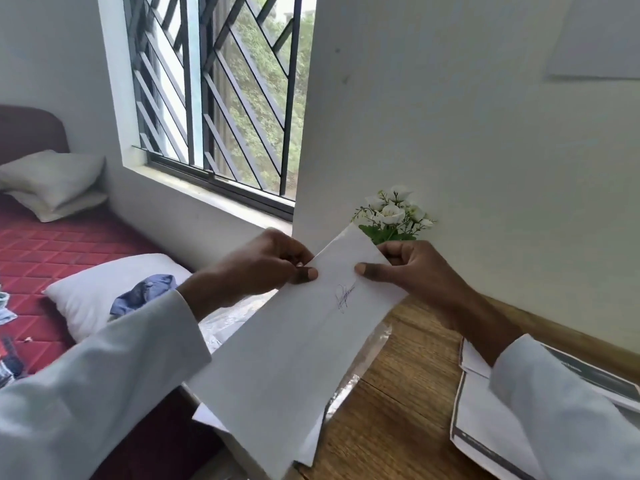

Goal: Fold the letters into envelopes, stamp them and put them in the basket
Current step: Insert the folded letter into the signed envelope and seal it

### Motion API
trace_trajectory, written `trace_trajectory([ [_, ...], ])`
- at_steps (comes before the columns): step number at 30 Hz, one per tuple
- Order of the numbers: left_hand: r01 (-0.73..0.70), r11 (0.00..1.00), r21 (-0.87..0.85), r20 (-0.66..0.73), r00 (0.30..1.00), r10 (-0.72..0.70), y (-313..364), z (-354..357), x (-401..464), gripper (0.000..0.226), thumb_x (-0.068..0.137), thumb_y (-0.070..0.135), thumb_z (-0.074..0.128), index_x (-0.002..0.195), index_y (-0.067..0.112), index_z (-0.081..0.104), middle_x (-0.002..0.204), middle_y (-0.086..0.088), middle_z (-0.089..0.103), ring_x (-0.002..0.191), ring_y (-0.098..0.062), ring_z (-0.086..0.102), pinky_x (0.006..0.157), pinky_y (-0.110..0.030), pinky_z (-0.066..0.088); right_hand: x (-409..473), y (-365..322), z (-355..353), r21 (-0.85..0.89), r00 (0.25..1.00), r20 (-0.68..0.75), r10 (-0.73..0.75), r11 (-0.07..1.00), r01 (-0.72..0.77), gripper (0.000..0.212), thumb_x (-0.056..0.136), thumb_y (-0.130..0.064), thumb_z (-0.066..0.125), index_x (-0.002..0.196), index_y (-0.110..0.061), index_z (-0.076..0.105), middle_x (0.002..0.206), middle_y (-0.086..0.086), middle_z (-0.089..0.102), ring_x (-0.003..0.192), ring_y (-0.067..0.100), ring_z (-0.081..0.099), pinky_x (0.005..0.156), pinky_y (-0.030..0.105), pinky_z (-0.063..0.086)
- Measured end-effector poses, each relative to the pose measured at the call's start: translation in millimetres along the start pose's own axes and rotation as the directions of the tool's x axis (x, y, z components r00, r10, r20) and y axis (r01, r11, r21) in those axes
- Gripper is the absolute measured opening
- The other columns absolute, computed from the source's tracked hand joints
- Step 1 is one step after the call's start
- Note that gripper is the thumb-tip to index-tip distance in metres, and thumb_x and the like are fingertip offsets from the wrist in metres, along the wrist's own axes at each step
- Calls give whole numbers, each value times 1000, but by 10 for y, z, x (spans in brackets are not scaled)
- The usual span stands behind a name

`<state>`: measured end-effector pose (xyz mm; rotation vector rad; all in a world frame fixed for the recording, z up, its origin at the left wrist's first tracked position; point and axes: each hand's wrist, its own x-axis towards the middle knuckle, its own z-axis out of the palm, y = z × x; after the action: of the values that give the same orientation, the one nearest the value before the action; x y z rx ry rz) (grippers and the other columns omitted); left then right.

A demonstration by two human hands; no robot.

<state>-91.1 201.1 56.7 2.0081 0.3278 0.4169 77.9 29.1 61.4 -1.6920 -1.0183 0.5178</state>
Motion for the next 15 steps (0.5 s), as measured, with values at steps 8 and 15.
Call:
trace_trajectory([
  [8, -106, 973, 205, 211, 975, 62, 398, 134, 294, 8, 85, 14, 73, 80, 17, 79, 77, -9, 67, 71, -19, 54, 69, -31, 41, -339, -103, -557, -75, 994, -106, -26, 997, 18, 31, 69, -11, 85, 96, -5, 73, 85, 11, 74, 74, 20, 68, 63, 28, 54],
  [15, -214, 951, 224, 323, 937, 135, 678, 644, 681, 5, 83, 11, 75, 86, 11, 79, 76, -17, 66, 71, -21, 51, 69, -33, 40, -757, 100, -935, -276, 894, -420, -158, 960, 40, 30, 60, -23, 91, 68, -9, 66, 58, 1, 63, 57, 21, 56, 60, 48, 54],
])
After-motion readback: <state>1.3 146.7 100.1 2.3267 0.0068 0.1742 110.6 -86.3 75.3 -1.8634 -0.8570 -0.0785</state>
